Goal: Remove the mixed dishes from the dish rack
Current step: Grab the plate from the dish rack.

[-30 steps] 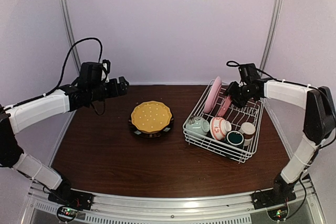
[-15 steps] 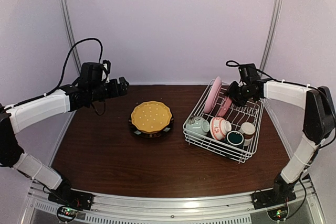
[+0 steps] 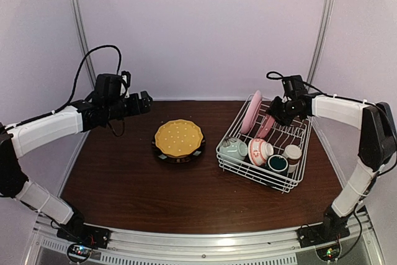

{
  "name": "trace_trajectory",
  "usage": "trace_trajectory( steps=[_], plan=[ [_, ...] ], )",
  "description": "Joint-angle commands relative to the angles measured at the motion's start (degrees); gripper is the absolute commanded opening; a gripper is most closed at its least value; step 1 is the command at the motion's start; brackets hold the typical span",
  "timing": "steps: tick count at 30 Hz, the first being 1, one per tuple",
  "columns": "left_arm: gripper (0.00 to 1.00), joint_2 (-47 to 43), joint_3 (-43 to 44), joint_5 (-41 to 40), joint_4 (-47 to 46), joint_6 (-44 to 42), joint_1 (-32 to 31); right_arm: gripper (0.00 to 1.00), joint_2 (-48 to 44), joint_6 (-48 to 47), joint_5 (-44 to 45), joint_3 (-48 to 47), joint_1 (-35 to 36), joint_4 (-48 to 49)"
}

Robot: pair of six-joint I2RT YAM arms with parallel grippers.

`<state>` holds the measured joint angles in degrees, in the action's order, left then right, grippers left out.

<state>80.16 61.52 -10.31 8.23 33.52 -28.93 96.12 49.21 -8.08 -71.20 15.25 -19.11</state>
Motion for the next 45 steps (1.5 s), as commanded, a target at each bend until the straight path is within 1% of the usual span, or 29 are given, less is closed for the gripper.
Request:
trace_trajectory(
  steps=[1, 6, 10, 17, 23, 25, 29, 35, 40, 45],
  plan=[
    [0.98, 0.5, 1.2, -0.3, -0.6, 0.3, 0.3, 0.4, -2.5, 1.3, 1.5, -0.8, -0.7, -1.2],
    [0.97, 0.7, 1.4, -0.4, -0.6, 0.4, 0.3, 0.4, -3.2, 0.3, 3.2, -1.8, -0.7, -3.0],
    [0.97, 0.7, 1.3, -0.6, -0.6, 0.5, 0.3, 0.36, -3.9, 0.1, 3.8, -2.4, -0.7, -3.4],
    [0.98, 1.1, 1.4, -0.6, -0.6, 1.0, 0.3, 0.35, -3.3, -0.1, 4.9, -4.9, -0.4, -5.8],
    [0.97, 1.1, 1.4, -0.9, -0.6, 1.0, 0.3, 0.34, -1.7, -1.6, 6.7, -8.8, 0.1, -9.0],
    [0.97, 1.1, 1.4, -1.0, -0.6, 1.0, 0.3, 0.31, -1.1, -1.9, 7.0, -9.8, 0.4, -9.8],
    [0.97, 1.1, 1.4, -1.2, -0.5, 1.0, 0.3, 0.3, -0.1, -2.2, 7.8, -11.9, 1.0, -11.7],
    [0.97, 1.4, 1.5, -1.4, -0.3, 1.1, 0.3, 0.28, 1.5, -3.0, 11.9, -16.6, 2.3, -15.9],
    [0.97, 1.4, 1.5, -1.6, -0.1, 1.2, 0.3, 0.24, 2.4, -3.0, 12.7, -18.9, 2.7, -17.4],
    [0.97, 1.4, 1.5, -1.9, 0.0, 1.1, 0.3, 0.23, 3.2, -3.4, 13.6, -21.2, 3.3, -19.2]
  ],
)
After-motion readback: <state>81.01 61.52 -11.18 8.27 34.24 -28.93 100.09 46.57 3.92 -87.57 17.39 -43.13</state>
